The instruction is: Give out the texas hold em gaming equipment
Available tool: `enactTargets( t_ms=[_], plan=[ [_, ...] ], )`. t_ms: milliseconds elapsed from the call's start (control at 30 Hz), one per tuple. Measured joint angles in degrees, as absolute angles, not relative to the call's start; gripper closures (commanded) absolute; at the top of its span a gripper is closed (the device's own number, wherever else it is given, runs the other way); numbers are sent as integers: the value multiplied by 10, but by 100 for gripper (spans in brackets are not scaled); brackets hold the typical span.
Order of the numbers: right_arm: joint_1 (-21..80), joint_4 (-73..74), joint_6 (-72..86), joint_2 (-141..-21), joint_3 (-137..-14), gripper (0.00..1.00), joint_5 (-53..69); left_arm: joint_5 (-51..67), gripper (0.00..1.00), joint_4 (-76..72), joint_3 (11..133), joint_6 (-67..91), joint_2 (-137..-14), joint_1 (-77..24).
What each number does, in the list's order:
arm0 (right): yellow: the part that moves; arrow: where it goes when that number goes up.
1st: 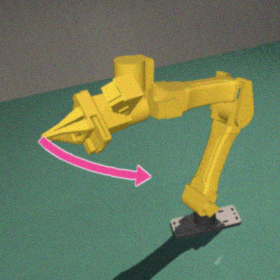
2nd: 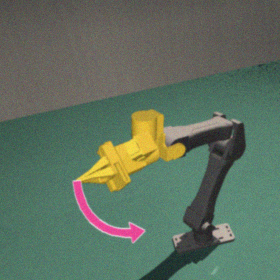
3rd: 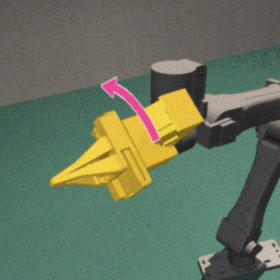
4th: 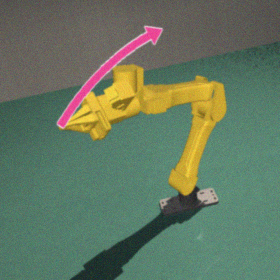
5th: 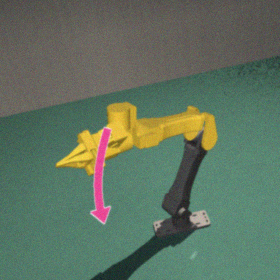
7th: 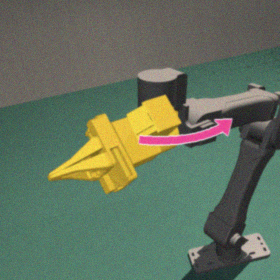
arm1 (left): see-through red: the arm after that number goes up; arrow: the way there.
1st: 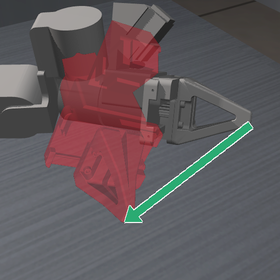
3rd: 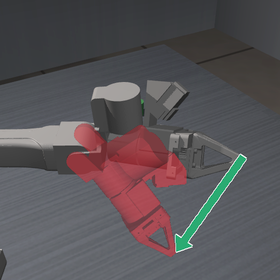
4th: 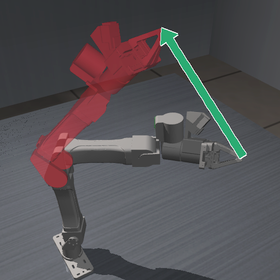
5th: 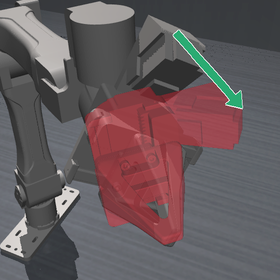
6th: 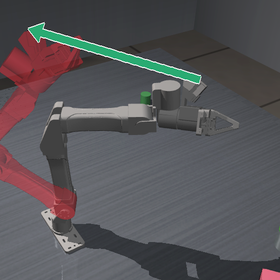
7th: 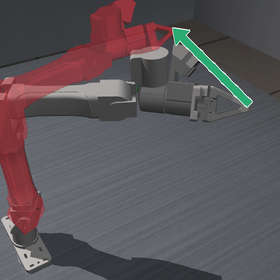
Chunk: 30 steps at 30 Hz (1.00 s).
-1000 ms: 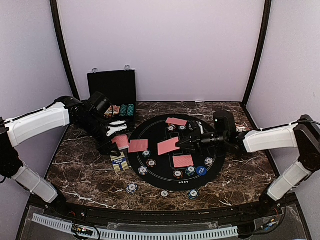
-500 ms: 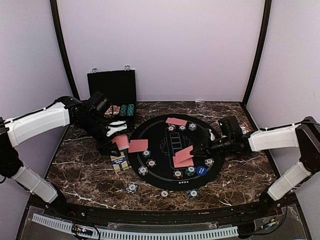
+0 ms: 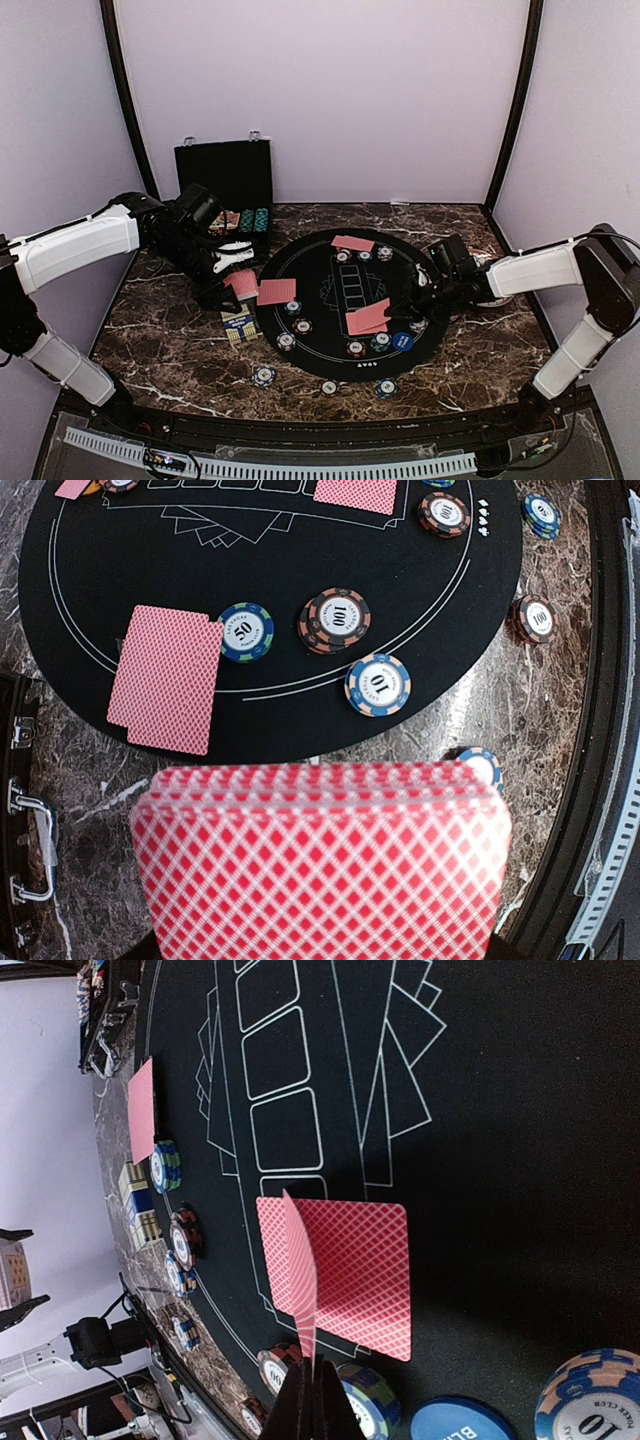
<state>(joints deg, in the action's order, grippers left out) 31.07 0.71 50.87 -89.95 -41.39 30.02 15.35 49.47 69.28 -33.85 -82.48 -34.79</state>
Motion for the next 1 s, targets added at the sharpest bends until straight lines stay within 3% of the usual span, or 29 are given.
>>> enactTargets(
  t_ms=[233, 767, 867, 967, 1000],
  plan=[
    [311, 10, 497, -918, -415, 83, 292, 154, 100, 495, 693, -338, -826, -348],
    [315, 68, 470, -905, -446, 41, 251, 156, 100, 495, 700, -339, -844, -348],
    [319, 86, 464, -896, -466, 26, 239, 156, 100, 495, 700, -339, -844, -348],
    [323, 105, 458, -888, -486, 3, 228, 156, 100, 496, 700, -339, -844, -348],
    [325, 110, 459, -885, -492, 2, 224, 156, 100, 496, 700, -339, -844, -348]
  ],
)
